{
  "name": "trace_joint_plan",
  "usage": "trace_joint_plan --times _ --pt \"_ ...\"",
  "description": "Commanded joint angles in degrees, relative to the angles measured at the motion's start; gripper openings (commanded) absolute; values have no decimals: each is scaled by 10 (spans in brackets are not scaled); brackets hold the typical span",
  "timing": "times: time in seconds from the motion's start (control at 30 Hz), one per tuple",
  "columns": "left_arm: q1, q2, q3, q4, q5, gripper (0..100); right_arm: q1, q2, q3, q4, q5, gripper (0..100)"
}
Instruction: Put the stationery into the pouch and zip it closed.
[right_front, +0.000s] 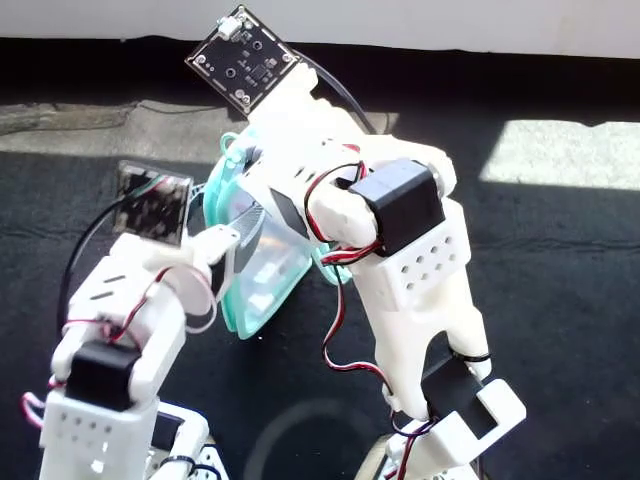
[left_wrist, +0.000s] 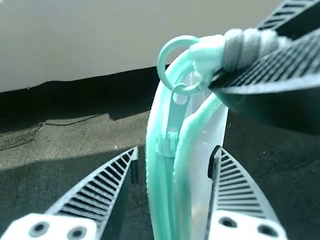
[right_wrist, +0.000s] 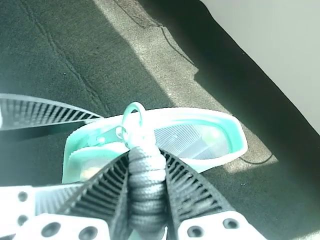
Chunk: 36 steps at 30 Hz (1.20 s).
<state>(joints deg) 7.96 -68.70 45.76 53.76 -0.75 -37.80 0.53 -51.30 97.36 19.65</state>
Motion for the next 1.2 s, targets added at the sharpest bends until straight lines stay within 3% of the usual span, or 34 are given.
trace_joint_plan --times 0.0,0.17,0.47,0.7,0.83,1.17 --pt "-4 14 -4 -27 7 213 0 -16 -2 -6 -2 7" --pt "28 12 -8 -24 6 34 9 -16 -3 -6 -2 7" --pt "80 12 -28 22 7 32 73 -13 -2 -12 -2 7" --pt "80 12 -26 33 4 11 107 -12 2 -67 -1 7" --pt "80 12 -29 62 7 11 111 13 27 -88 49 7" --pt "77 -22 -7 63 4 11 192 93 30 -143 54 7"
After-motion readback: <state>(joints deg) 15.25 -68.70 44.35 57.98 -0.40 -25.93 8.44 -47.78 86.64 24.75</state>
